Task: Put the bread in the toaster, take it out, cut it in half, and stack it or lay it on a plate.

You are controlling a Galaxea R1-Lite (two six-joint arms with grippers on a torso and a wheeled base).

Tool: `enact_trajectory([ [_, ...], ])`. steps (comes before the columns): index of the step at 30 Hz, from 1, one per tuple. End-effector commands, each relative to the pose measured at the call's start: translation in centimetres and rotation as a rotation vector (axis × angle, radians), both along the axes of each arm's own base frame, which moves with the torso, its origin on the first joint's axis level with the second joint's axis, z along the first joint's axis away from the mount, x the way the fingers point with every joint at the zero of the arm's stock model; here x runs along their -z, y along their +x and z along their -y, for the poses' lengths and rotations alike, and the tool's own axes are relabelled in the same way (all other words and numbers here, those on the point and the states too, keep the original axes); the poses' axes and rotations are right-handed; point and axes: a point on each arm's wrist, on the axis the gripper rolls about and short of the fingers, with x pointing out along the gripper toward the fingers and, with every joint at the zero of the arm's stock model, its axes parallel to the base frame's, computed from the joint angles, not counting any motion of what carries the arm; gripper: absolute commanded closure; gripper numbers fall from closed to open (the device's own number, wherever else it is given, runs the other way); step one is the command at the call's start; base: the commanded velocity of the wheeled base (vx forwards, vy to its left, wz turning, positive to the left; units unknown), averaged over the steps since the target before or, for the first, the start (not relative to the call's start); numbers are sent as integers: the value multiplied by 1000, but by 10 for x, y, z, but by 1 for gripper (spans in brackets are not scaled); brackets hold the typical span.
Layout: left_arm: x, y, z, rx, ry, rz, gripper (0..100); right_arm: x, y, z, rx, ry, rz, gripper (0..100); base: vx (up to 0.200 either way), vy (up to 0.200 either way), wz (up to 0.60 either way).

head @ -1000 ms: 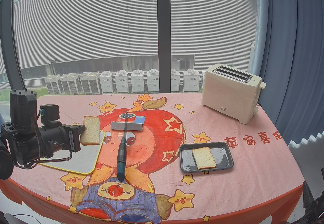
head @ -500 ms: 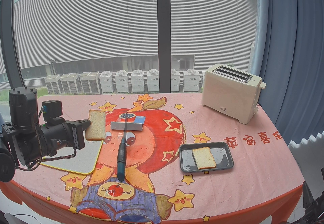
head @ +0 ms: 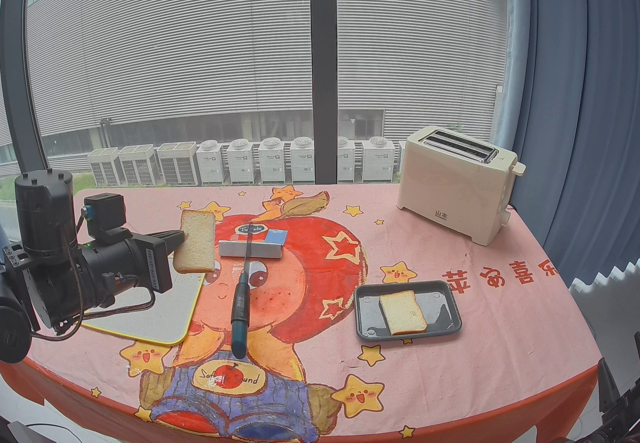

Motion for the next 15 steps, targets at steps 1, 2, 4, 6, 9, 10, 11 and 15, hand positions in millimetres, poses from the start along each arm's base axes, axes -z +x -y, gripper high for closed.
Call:
enact_trajectory([
  [1,-2,0,0,-3,-4,8,100,5,0,0,0,1,-6,0,0,0,0],
  [2,-2,0,0,-1,-5,7,100,5,0,0,-1,1,-6,0,0,0,0],
  [4,-2,1,1,-1,-4,6,100,5,1,0,0,1,-8,0,0,0,0],
  [6,-1,2,1,1,-4,3,100,5,0,0,0,1,-6,0,0,0,0],
  [9,-3,2,1,0,-7,7,100,5,0,0,0,1,-5,0,0,0,0],
  [10,-4,2,1,1,-7,11,100,5,0,0,0,1,-5,0,0,0,0],
  [11,-3,2,1,1,-6,10,100,5,0,0,2,1,-5,0,0,0,0],
  [15,-2,-1,8,34,-3,8,100,5,0,0,-1,1,-6,0,0,0,0],
])
